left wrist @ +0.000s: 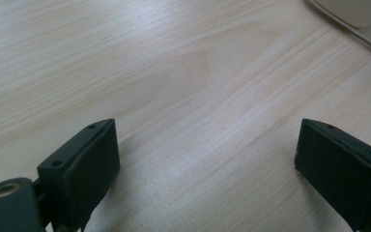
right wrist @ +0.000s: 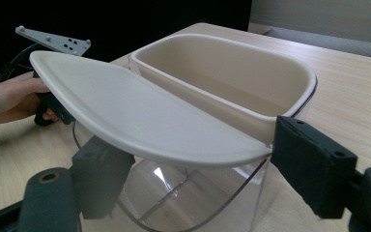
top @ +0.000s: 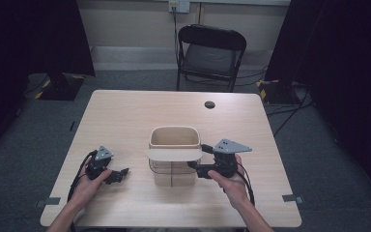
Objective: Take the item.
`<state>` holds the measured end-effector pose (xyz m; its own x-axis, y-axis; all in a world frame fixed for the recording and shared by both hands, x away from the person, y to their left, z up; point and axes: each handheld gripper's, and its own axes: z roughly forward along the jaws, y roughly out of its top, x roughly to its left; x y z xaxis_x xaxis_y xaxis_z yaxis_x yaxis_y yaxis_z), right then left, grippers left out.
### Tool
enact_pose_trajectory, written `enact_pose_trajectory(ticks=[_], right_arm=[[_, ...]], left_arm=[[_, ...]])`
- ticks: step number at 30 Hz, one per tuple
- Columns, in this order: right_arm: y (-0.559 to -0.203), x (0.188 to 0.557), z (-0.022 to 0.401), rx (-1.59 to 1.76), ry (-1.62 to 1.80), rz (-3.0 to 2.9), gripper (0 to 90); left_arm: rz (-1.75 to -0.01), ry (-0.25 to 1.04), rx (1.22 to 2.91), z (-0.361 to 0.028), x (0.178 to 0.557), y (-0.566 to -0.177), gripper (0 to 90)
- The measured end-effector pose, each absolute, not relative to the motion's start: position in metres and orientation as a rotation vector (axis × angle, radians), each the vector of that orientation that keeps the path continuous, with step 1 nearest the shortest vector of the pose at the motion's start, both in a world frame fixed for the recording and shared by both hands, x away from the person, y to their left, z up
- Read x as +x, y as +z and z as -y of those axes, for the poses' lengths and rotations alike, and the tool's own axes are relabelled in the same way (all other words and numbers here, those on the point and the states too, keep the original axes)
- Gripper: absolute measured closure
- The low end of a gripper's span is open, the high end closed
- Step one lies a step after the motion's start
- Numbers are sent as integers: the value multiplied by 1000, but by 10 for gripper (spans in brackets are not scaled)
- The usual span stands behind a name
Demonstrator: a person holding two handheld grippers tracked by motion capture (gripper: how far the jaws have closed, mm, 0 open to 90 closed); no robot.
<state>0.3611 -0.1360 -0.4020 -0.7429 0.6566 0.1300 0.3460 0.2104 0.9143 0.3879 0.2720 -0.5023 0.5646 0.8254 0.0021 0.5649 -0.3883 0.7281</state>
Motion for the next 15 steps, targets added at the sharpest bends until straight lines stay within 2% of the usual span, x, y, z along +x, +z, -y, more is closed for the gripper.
enact_pose_trajectory(ticks=[15], right_arm=[[-398,362,134,924,1546,-2198,262]], left_arm=[[-1108,481,2103,-272,388,-502,81]])
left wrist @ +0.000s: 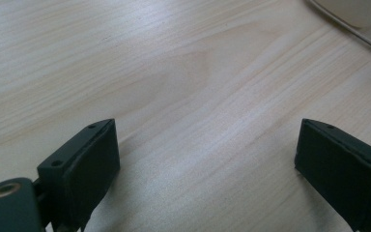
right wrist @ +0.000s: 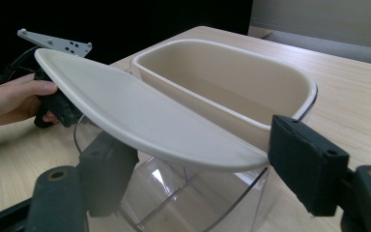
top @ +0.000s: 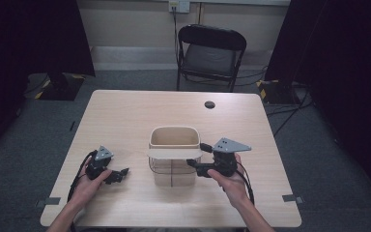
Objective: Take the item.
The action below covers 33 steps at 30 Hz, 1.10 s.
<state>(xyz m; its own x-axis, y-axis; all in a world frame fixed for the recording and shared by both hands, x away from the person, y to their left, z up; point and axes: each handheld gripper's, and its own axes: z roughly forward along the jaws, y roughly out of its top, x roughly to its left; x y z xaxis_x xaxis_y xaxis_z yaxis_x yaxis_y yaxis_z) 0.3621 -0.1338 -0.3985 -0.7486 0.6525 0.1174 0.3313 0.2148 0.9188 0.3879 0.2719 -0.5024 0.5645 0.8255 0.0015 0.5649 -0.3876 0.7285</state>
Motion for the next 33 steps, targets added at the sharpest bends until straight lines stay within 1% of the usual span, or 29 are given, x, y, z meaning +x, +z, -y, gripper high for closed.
enact_pose_trajectory(ticks=[13,17,33], right_arm=[[-394,364,132,907,1564,-2215,297],[-392,364,132,902,1577,-2219,339],[-391,365,132,907,1589,-2222,355]], left_arm=[[-1110,482,2105,-272,388,-502,81],[-1109,481,2104,-272,388,-502,81],[-1108,481,2103,-272,388,-502,81]])
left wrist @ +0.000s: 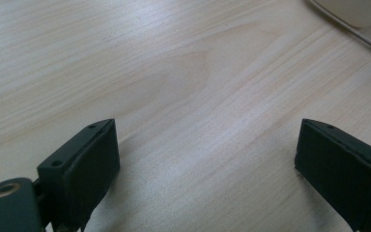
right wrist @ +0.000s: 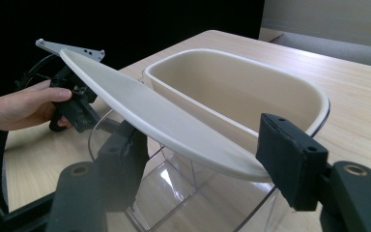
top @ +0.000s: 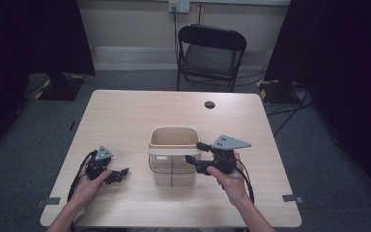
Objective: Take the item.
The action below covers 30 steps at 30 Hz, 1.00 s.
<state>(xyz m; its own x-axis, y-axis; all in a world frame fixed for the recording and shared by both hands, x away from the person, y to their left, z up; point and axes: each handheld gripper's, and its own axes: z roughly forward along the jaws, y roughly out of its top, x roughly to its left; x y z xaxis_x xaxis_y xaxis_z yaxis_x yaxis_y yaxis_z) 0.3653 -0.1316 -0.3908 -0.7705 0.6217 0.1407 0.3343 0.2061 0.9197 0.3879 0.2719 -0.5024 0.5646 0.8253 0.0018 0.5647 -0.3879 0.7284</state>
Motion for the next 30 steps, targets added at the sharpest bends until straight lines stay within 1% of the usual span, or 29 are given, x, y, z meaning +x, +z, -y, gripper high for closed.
enact_pose_trajectory(ticks=[7,23,30], right_arm=[[-390,367,132,915,1590,-2229,362],[-380,372,130,901,1621,-2237,421],[-378,375,129,903,1627,-2236,432]], left_arm=[[-1108,481,2103,-272,388,-502,81],[-1108,481,2103,-272,388,-502,81],[-1108,482,2104,-272,388,-502,81]])
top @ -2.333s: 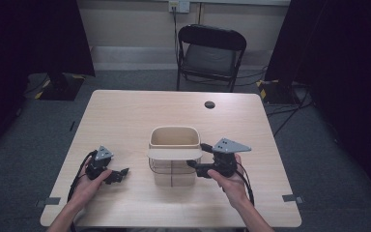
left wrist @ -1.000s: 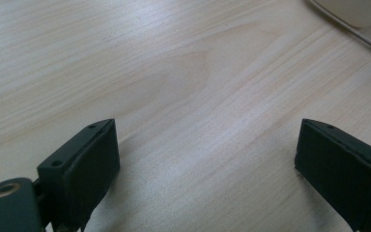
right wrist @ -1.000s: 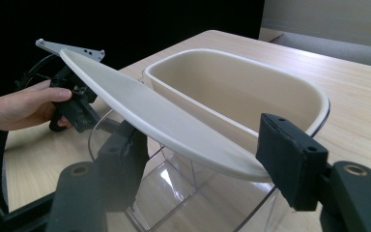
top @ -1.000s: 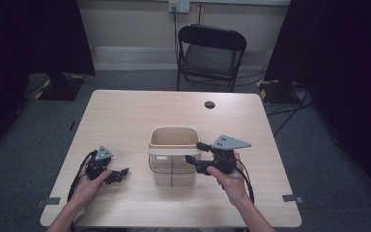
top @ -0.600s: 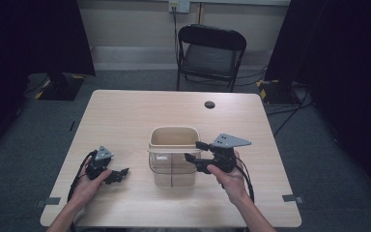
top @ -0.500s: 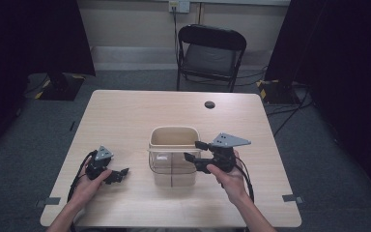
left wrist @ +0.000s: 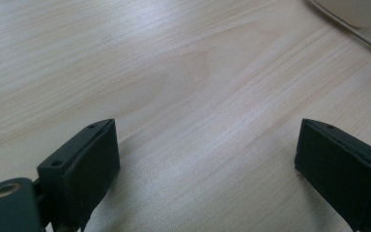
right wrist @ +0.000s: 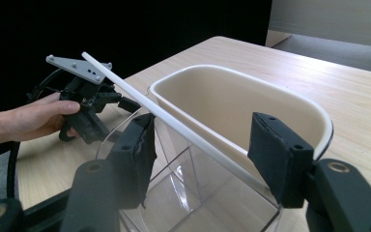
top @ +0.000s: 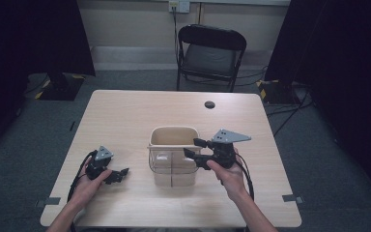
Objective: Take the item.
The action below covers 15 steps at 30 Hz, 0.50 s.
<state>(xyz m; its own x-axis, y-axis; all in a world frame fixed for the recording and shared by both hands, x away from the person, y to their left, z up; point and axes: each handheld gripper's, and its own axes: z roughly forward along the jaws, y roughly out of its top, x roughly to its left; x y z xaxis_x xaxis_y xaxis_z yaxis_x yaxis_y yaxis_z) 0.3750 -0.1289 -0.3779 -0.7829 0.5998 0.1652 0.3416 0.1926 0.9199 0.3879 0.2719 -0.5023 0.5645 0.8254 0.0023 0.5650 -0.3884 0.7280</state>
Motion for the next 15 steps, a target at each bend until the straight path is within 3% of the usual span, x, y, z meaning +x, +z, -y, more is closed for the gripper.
enact_pose_trajectory(ticks=[15], right_arm=[[-373,382,129,914,1660,-2230,456]], left_arm=[[-1109,482,2106,-272,388,-502,81]])
